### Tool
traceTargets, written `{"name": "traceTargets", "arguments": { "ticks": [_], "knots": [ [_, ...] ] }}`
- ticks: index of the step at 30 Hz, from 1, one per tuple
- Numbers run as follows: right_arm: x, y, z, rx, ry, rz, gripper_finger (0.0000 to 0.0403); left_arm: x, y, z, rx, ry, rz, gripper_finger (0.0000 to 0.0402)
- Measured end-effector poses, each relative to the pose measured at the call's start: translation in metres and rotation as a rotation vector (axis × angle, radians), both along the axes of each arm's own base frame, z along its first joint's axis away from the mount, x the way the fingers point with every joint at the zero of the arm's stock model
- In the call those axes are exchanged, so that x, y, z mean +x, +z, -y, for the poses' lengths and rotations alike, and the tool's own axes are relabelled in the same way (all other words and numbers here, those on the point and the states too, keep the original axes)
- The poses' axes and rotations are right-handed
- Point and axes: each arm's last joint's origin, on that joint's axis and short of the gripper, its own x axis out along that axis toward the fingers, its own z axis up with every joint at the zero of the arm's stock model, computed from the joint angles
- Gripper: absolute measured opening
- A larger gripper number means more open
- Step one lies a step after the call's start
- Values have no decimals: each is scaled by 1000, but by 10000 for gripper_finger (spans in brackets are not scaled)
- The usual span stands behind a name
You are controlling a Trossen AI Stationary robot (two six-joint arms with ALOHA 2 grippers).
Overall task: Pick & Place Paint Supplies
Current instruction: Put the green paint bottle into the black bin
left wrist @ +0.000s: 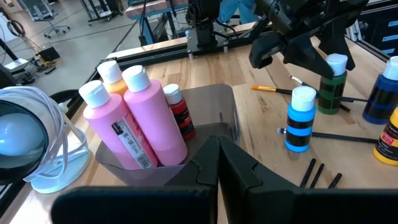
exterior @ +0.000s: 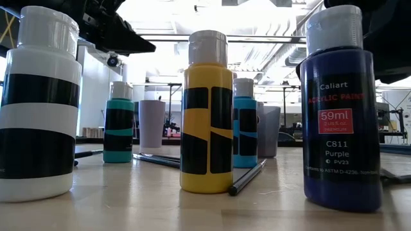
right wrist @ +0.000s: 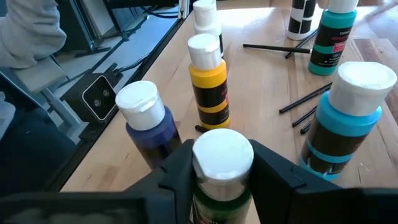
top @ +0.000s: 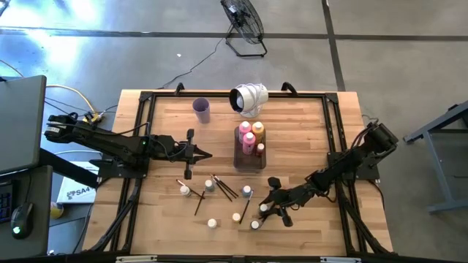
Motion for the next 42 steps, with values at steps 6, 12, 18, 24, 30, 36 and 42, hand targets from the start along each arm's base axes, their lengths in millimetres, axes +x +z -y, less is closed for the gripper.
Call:
{"name": "traceTargets", "arguments": {
  "ticks": [6, 12, 18, 24, 30, 36, 42],
  "knots": [
    [0, 0, 0, 5, 11, -1, 122, 0, 0, 0, 0, 0, 0, 0],
    [-1, 11, 4, -20, 10, 32, 115, 0, 0, 0, 0, 0, 0, 0],
    [-7, 29, 14, -104, -67, 60, 118, 0, 0, 0, 0, 0, 0, 0],
    [-12, 57, 30, -136, -133, 133, 116, 0, 0, 0, 0, 0, 1, 0],
    [-16, 76, 50, -126, -207, 169, 115, 0, 0, 0, 0, 0, 1, 0],
    [-14, 88, 71, -173, -279, 219, 117, 0, 0, 0, 2, -1, 2, 0],
    [-5, 82, 91, -190, -357, 193, 113, 0, 0, 0, 3, 7, 2, 0]
  ]
}}
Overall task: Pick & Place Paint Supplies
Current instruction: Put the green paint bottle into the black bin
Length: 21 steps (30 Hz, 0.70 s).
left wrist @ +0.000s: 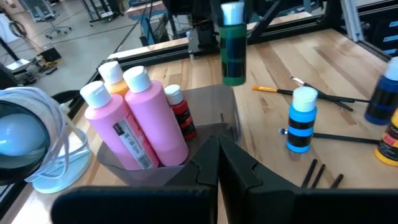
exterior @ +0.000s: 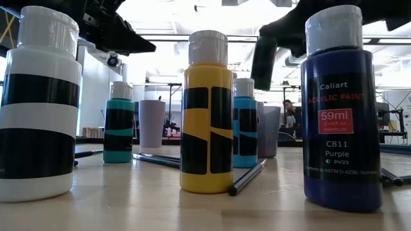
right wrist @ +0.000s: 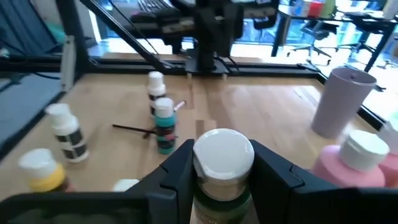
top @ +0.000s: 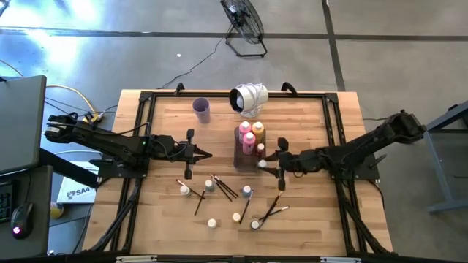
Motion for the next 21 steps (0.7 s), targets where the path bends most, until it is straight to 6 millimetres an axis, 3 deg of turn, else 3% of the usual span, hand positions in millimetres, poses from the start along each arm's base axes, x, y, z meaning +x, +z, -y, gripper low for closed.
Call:
{"name": "traceTargets", "arguments": {
  "ticks": [11, 21],
  "knots": [
    [12, -12, 28, 41, -129, -35, 113, 0, 0, 0, 3, 15, 1, 0],
    [20, -32, 29, 24, -125, -114, 111, 0, 0, -1, 4, 19, 1, 0]
  ]
}}
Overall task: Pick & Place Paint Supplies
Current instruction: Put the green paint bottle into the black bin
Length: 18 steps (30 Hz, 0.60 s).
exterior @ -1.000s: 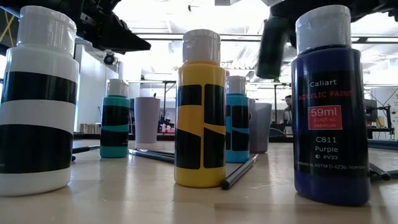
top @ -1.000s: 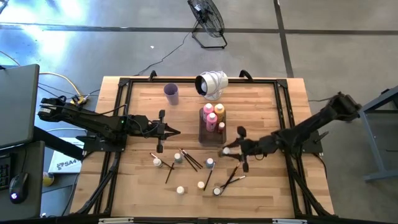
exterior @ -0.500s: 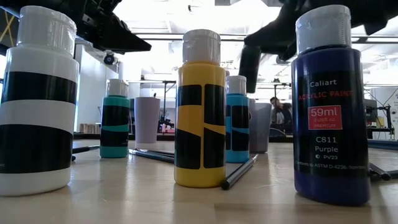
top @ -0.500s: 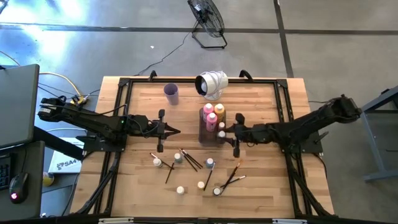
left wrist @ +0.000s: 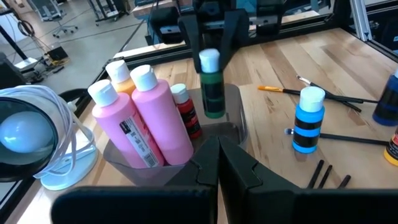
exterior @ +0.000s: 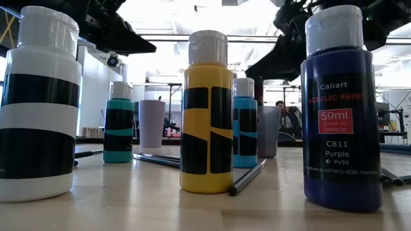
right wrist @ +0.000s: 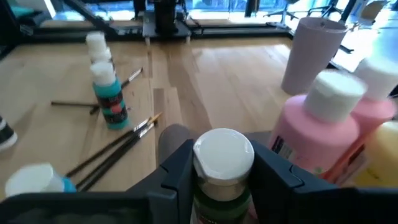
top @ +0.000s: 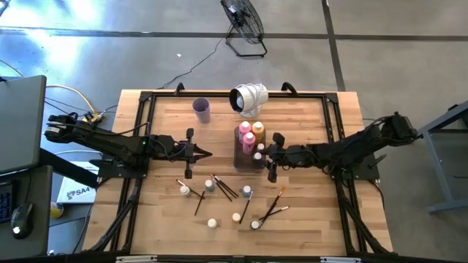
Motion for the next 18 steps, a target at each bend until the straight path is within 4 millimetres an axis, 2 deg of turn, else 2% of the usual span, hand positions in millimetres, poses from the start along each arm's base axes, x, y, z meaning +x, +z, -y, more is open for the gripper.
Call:
{"name": "traceTargets", "arguments": {
  "ticks": [4, 13, 18],
  "knots": [
    [-1, -5, 0, 5, 3, -4, 119, 0, 0, 0, 0, 0, 0, 0],
    [-21, -25, 9, 67, -46, 86, 116, 0, 0, 0, 0, 0, 0, 0],
    [-24, -30, 11, 85, -46, 86, 118, 0, 0, 0, 0, 0, 0, 0]
  ]
}}
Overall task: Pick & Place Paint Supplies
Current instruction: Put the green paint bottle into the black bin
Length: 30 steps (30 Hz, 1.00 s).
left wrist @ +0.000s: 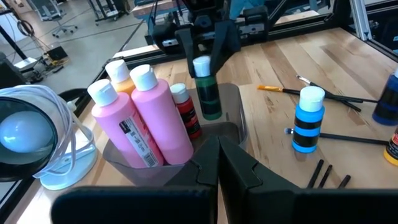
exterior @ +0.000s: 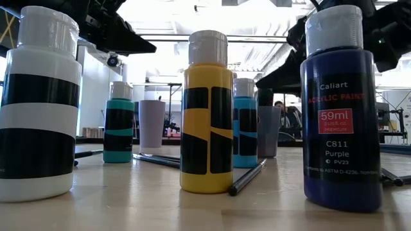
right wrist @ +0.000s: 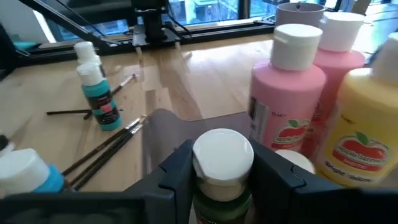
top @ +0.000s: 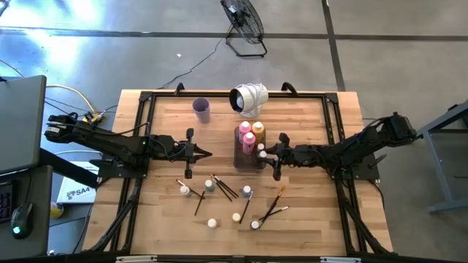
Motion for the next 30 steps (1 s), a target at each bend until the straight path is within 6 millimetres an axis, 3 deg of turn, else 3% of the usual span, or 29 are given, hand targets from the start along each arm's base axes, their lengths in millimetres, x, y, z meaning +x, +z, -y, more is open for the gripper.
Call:
{"name": "traceTargets", "arguments": {
  "ticks": [16, 23, 30],
  "knots": [
    [12, -30, 3, -3, -24, -48, 111, 0, 0, 0, 0, 0, 0, 0],
    [14, -34, 3, 2, -23, -40, 140, 0, 0, 0, 0, 0, 0, 0],
    [13, -33, 1, -13, 4, -47, 129, 0, 0, 0, 0, 0, 0, 0]
  ]
}}
